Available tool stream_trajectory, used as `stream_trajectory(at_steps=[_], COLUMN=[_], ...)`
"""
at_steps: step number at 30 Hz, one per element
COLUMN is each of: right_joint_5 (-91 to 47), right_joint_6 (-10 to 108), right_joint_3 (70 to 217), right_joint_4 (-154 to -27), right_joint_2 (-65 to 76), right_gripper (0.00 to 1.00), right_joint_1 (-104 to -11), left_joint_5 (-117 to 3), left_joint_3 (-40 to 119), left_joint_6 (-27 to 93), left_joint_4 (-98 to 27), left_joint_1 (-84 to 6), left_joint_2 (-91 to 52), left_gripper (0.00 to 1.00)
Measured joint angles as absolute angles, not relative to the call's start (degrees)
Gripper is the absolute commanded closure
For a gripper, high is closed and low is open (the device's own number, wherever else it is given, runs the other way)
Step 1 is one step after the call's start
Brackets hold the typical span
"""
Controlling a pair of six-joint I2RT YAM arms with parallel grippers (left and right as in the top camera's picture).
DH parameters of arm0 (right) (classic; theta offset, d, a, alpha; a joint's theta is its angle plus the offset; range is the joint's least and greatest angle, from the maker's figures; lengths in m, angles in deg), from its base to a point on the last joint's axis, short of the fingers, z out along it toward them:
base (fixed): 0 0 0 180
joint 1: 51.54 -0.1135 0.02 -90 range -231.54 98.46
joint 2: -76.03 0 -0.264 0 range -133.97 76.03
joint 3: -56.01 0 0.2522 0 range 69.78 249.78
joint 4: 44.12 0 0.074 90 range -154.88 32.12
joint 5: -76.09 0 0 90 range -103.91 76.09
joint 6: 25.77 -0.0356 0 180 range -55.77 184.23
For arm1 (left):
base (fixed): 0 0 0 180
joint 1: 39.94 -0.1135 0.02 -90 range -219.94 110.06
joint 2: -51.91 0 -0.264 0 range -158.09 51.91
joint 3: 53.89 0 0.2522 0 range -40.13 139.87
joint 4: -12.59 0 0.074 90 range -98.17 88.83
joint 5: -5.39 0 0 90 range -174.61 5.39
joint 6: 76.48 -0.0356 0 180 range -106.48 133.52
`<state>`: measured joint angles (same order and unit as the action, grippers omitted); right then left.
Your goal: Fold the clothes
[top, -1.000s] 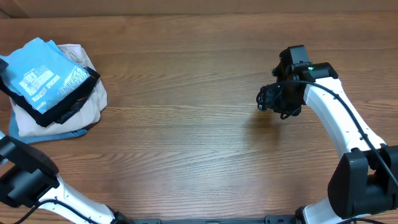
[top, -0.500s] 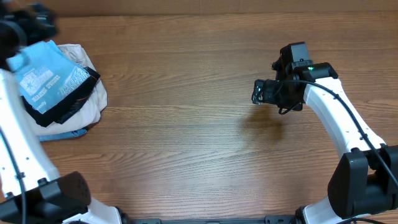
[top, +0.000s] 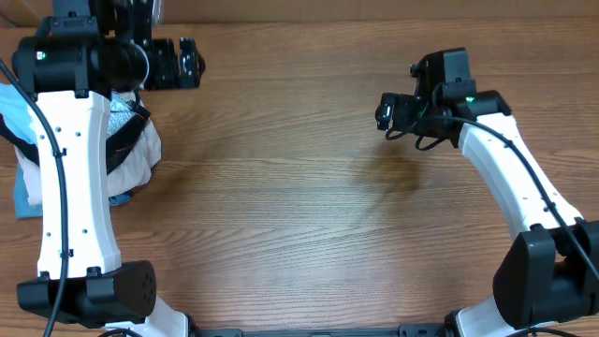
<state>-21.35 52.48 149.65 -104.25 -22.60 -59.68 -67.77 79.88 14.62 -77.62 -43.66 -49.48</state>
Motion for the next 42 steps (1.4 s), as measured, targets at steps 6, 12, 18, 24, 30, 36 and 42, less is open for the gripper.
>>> stream_trajectory(at_steps=[6,12,18,24,30,36,42], right_joint_5=[-18.0,-16.8,-15.8,-14.7,-9.5,-3.7,-1.1], right_joint_6=[52.5,52.3,50.3,46.6,44.5,43.8,43.4], right_joint_3=[156.4,157.9,158.2,150.9,135.2,123.3,120.8], right_joint_4=[-110.8,-117.3,-127.4,-128.9,-121.1,-109.7,-114.6], right_joint_2=[-18.9,-8.9,-3.2,7.6,26.5,42.6,43.5], right_gripper=[0.00,0.00,0.00,0.00,0.00,0.00,0.00], right_joint_1=[-59.7,-59.7,-59.7,-59.7,-59.7,-59.7,-59.7], left_joint_5=[-69.1,-72.3,-73.8,-75.4,-78.2,-83.2,-87.2], left_joint_3=[79.9,79.9,75.3,62.6,46.9,32.3,25.5], left_joint_6=[14.8,15.7,17.0,17.6,17.7,17.6,17.6], left_joint_4=[-91.1,-97.8,-97.6,-94.3,-78.2,-64.9,-66.6], left_joint_1=[-43.7,-43.6,-42.4,-38.5,-35.8,-35.8,-35.8], left_joint_2=[-49.5,-49.5,-47.5,-33.1,-11.4,8.2,12.6], left_gripper=[0.00,0.00,0.00,0.00,0.00,0.00,0.00])
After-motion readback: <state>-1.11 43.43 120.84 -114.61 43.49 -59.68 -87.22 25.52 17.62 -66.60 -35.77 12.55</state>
